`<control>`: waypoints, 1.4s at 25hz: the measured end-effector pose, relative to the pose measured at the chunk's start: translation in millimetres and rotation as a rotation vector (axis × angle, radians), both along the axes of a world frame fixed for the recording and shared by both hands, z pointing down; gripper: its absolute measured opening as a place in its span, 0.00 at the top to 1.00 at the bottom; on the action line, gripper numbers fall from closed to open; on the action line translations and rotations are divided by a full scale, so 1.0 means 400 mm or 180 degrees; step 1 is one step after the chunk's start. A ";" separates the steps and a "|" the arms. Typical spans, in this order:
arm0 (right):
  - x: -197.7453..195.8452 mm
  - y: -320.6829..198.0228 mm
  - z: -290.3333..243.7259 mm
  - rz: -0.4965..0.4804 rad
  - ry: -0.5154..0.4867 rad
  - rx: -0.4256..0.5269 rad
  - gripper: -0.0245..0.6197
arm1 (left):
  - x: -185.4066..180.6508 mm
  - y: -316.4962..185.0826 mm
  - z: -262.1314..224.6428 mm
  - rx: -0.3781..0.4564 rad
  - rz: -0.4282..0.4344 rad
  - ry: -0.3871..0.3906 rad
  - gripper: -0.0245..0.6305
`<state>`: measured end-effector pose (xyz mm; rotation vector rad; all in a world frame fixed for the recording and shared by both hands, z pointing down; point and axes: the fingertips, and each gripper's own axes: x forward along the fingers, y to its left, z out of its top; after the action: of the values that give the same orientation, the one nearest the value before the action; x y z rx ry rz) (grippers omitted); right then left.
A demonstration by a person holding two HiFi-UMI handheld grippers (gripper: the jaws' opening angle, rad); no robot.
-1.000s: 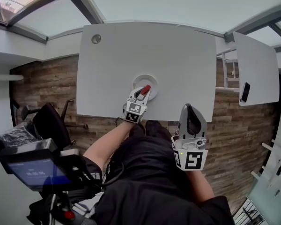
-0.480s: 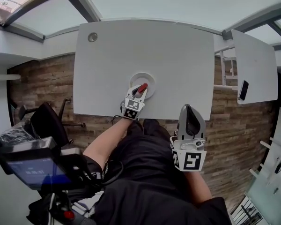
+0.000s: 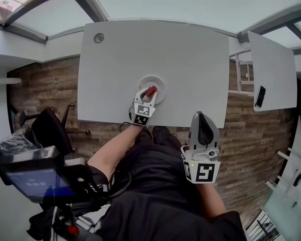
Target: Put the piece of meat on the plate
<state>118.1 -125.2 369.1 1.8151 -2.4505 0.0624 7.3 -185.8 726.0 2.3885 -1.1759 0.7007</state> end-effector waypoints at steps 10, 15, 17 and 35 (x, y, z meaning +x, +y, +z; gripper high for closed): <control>0.004 0.002 -0.026 0.0076 0.0109 0.0072 0.95 | -0.007 0.003 0.014 0.0008 0.0031 -0.0099 0.58; 0.010 0.002 -0.023 0.0080 0.0096 0.0049 0.95 | -0.015 0.007 0.033 -0.0076 -0.0039 -0.0080 0.50; 0.016 -0.001 -0.019 0.0092 0.0099 0.0039 0.95 | -0.016 0.008 0.041 -0.0113 -0.0037 -0.0040 0.48; 0.006 0.006 -0.017 -0.0002 -0.0046 0.0053 0.95 | -0.037 0.018 -0.066 0.0091 -0.0207 0.0090 0.48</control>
<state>120.4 -122.7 362.3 1.8271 -2.4684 0.0554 -7.6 -178.7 699.5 2.3642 -1.2538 0.6314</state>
